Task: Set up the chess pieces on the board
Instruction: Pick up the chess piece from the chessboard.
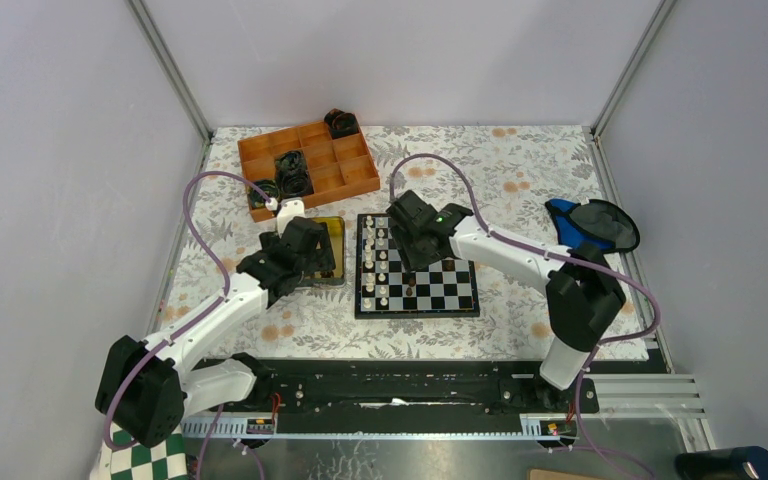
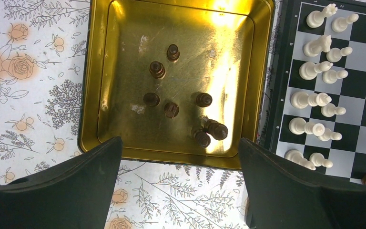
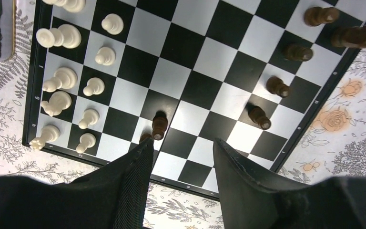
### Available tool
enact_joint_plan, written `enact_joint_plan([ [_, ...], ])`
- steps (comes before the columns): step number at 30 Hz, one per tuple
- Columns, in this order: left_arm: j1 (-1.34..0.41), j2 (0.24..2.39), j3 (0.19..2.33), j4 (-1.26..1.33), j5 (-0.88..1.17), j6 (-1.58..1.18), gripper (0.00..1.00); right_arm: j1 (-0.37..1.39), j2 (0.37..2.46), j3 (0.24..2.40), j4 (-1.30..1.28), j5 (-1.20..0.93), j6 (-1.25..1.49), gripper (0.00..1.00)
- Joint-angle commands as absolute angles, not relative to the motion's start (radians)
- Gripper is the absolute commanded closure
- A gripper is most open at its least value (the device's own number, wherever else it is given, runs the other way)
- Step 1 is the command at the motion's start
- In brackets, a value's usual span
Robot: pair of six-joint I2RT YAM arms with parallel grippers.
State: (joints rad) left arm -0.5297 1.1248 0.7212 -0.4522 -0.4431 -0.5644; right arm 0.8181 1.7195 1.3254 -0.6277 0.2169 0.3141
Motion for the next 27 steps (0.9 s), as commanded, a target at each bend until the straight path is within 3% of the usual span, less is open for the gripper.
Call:
enact_joint_plan([
  [1,-0.538,1.129,0.747,-0.464,-0.478,-0.551,0.01,0.846,1.742,1.354,-0.636,0.194,0.322,0.44],
  [14,-0.541,1.138,0.749,-0.466,-0.48,-0.551,0.01,0.868,1.787,1.335,-0.611,0.163,0.328,0.43],
  [27,-0.543,1.146,0.75,-0.466,-0.48,-0.549,0.01,0.869,1.813,1.302,-0.582,0.146,0.337,0.49],
])
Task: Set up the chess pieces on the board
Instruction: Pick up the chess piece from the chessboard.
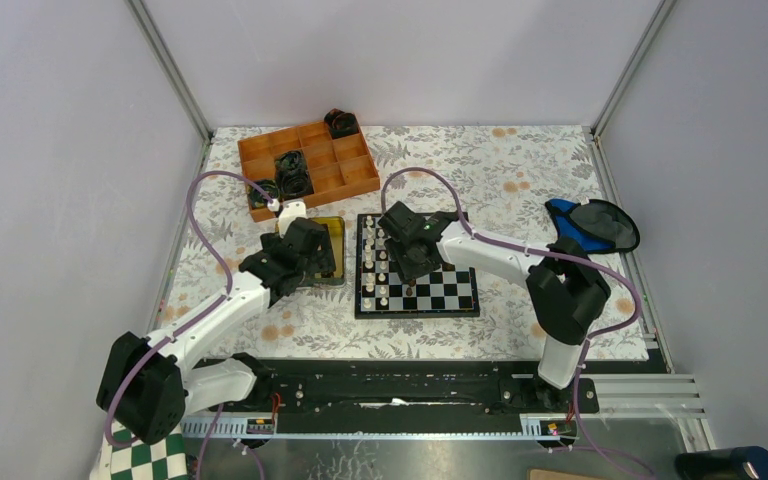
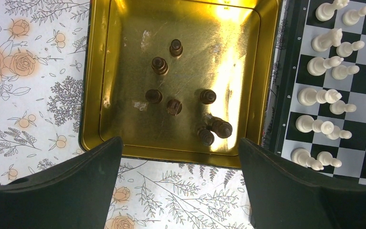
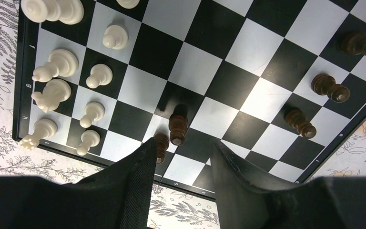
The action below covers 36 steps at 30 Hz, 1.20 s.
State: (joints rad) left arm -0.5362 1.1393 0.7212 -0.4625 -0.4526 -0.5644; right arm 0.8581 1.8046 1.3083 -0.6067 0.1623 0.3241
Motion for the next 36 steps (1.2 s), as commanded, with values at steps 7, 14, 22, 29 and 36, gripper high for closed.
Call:
enact_joint_plan([
  [7,-0.543,1.147,0.75,-0.466,-0.478,-0.548,0.01,0.869,1.83,1.299,-0.57,0.141,0.339,0.54],
  [14,-0.543,1.147,0.752,-0.466,-0.477,-0.548,0.01,0.869,1.844,1.299,-0.566,0.135,0.341,0.6],
  [22,-0.544,1.149,0.753,-0.466,-0.477,-0.546,0.01,0.869,1.846,1.303,-0.568,0.143,0.341,0.79],
  [29,-0.544,1.145,0.753,-0.466,-0.476,-0.546,0.01,0.87,1.814,1.329,-0.592,0.187,0.339,0.96],
  [36,-0.545,1.135,0.752,-0.467,-0.478,-0.546,0.01,0.866,1.759,1.359,-0.639,0.246,0.34,0.96],
])
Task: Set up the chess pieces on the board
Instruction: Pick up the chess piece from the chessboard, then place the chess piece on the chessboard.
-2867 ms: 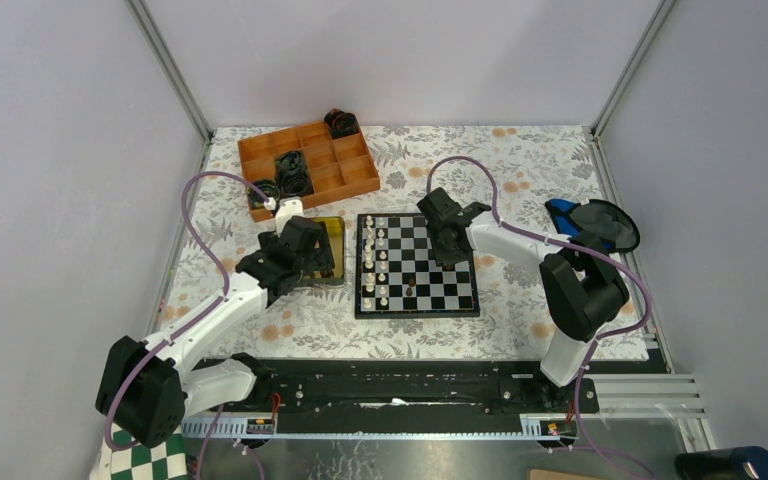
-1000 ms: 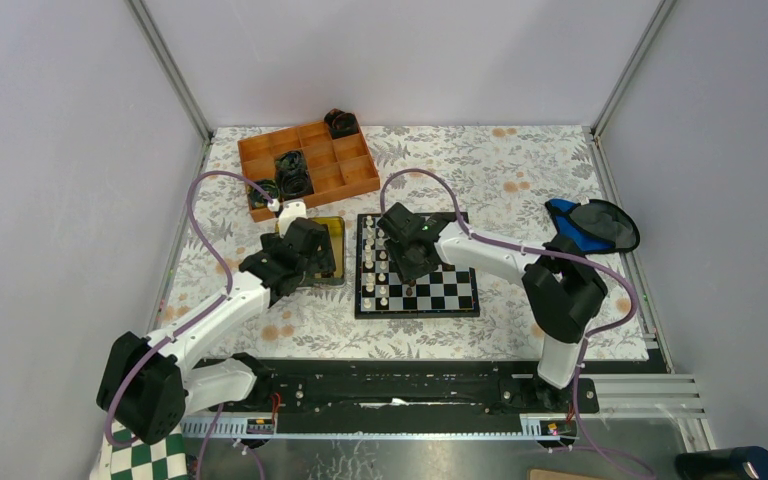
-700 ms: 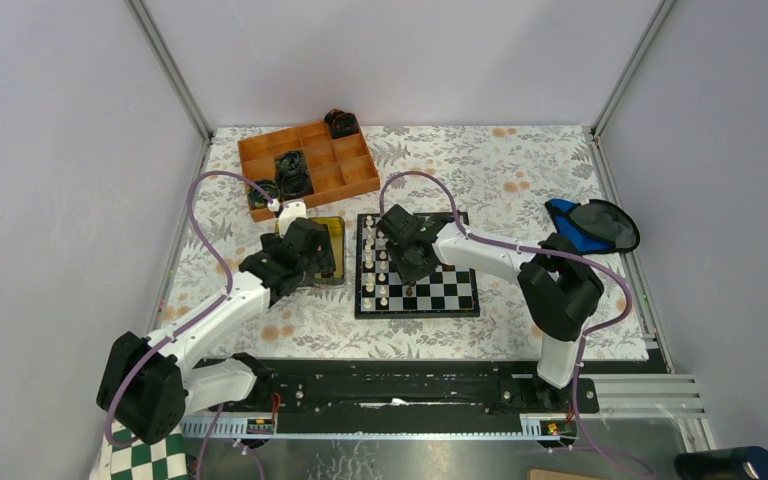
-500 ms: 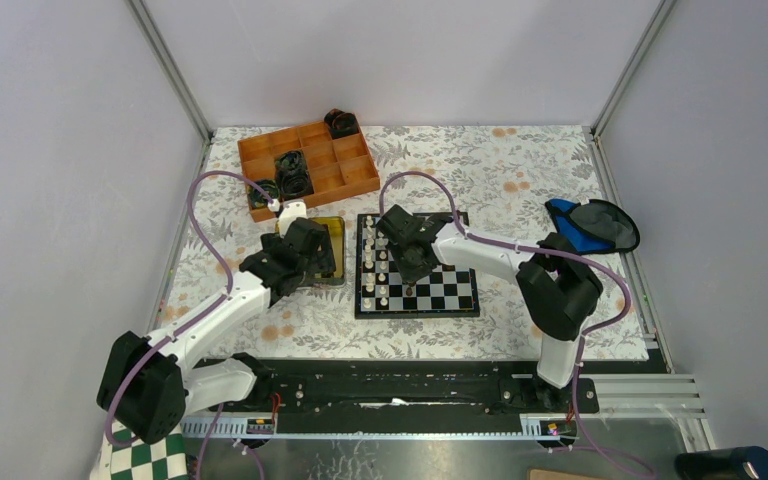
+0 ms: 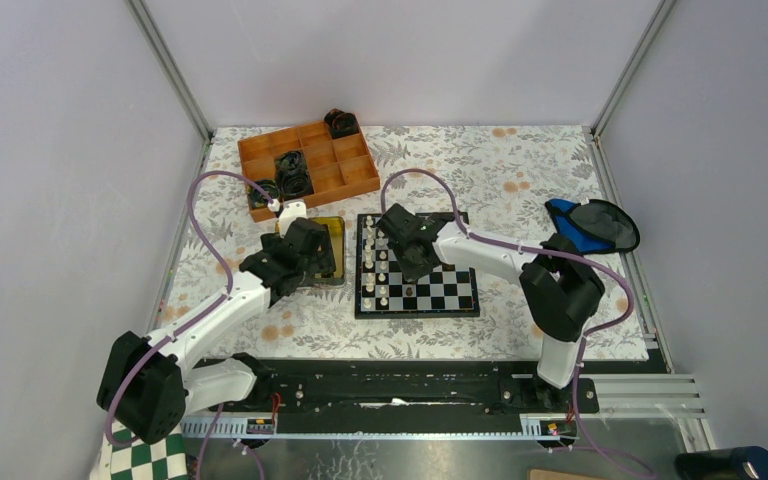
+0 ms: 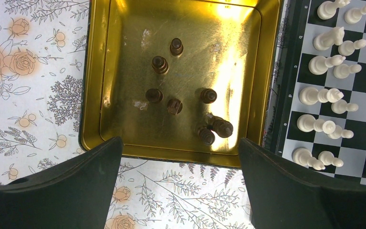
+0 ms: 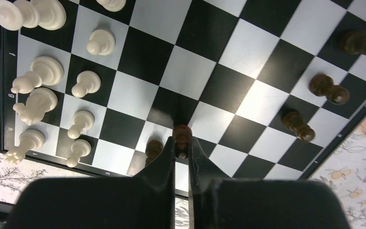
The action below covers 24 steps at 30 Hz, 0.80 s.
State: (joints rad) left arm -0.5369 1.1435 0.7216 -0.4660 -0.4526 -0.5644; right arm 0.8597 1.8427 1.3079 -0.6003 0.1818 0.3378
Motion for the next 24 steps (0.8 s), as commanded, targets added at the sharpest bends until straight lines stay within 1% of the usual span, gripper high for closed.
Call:
enact_joint_plan([
  [1,-0.546,1.134,0.752,-0.467,-0.478,-0.546,0.01,0.864,1.746,1.359,-0.645,0.251,0.341,0.96],
  [12,-0.554,1.127,0.753,-0.469,-0.48,-0.548,0.01,0.806,1.629,1.27,-0.685,0.284,0.38,0.97],
  [24,-0.561,1.13,0.754,-0.471,-0.487,-0.549,0.01,0.712,1.58,1.147,-0.651,0.231,0.385,0.97],
])
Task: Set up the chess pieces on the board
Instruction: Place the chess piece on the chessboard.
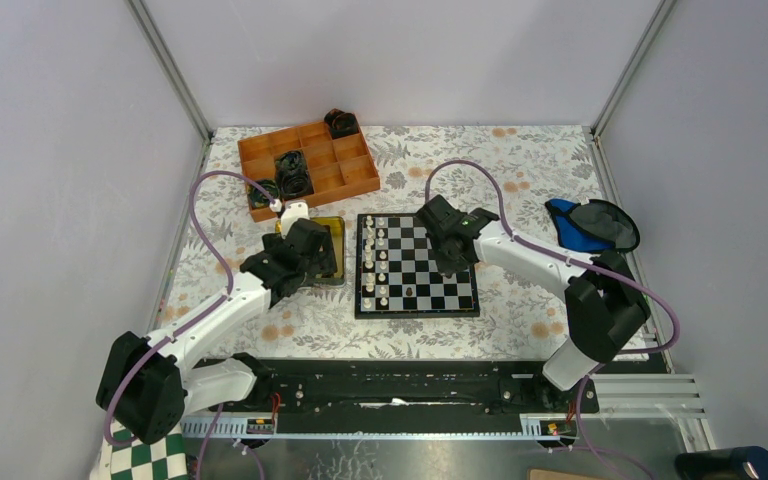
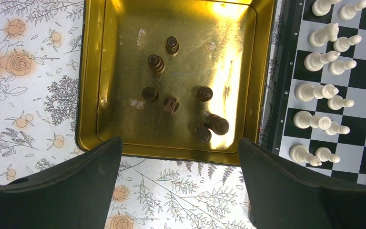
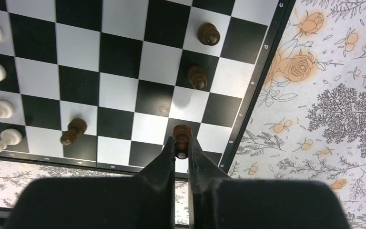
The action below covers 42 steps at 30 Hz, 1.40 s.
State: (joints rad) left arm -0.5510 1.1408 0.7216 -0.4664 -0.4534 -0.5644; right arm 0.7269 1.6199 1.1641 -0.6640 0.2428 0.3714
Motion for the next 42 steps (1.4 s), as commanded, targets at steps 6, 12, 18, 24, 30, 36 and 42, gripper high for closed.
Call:
enact_joint_plan([
  [6,-0.565,1.133,0.753,-0.473,-0.492,-0.55,0.01,0.695,1.606,1.125,-0.624,0.208,0.381,0.97],
  [12,-0.569,1.141,0.753,-0.475,-0.497,-0.55,0.01,0.684,1.633,1.114,-0.599,0.19,0.374,0.97],
  [18,-0.57,1.149,0.755,-0.477,-0.495,-0.549,0.01,0.671,1.659,1.112,-0.578,0.178,0.366,0.97],
  [24,-0.571,1.153,0.755,-0.477,-0.494,-0.549,0.01,0.66,1.68,1.118,-0.567,0.175,0.358,0.97],
  [30,-0.572,1.159,0.756,-0.476,-0.493,-0.548,0.01,0.651,1.695,1.117,-0.558,0.168,0.354,0.97],
  [36,-0.572,1.162,0.756,-0.476,-0.492,-0.548,0.01,0.65,1.7,1.112,-0.554,0.162,0.354,0.9],
  [42,-0.572,1.159,0.756,-0.476,-0.492,-0.548,0.01,0.65,1.683,1.117,-0.556,0.17,0.345,0.64],
])
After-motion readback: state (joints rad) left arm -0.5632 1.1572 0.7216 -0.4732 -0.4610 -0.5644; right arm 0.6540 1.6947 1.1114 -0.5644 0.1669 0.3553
